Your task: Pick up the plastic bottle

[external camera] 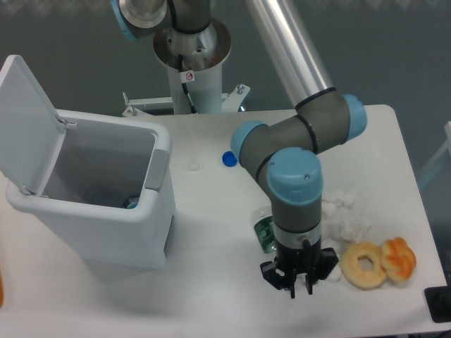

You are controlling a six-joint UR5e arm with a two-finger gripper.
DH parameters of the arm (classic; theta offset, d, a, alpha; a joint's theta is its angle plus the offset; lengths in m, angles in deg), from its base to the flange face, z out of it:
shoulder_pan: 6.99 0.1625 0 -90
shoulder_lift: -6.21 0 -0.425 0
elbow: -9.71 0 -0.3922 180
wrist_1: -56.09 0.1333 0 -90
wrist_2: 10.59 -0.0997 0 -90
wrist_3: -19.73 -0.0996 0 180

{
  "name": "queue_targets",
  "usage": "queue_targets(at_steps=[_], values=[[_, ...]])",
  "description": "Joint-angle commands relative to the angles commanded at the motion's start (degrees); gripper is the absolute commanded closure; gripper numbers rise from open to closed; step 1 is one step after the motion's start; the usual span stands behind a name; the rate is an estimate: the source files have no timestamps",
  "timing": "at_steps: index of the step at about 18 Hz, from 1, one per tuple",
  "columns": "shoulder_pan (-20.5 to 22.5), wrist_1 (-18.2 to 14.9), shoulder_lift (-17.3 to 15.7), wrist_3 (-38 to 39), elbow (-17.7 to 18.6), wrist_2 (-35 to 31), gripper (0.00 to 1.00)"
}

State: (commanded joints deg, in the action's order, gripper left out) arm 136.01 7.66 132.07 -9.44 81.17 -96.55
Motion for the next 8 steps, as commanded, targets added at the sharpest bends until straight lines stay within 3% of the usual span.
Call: queue_targets(at_steps=[8], values=[[1.41, -0.18, -2.37, -8.36, 0.17, 2.56, 0.93]])
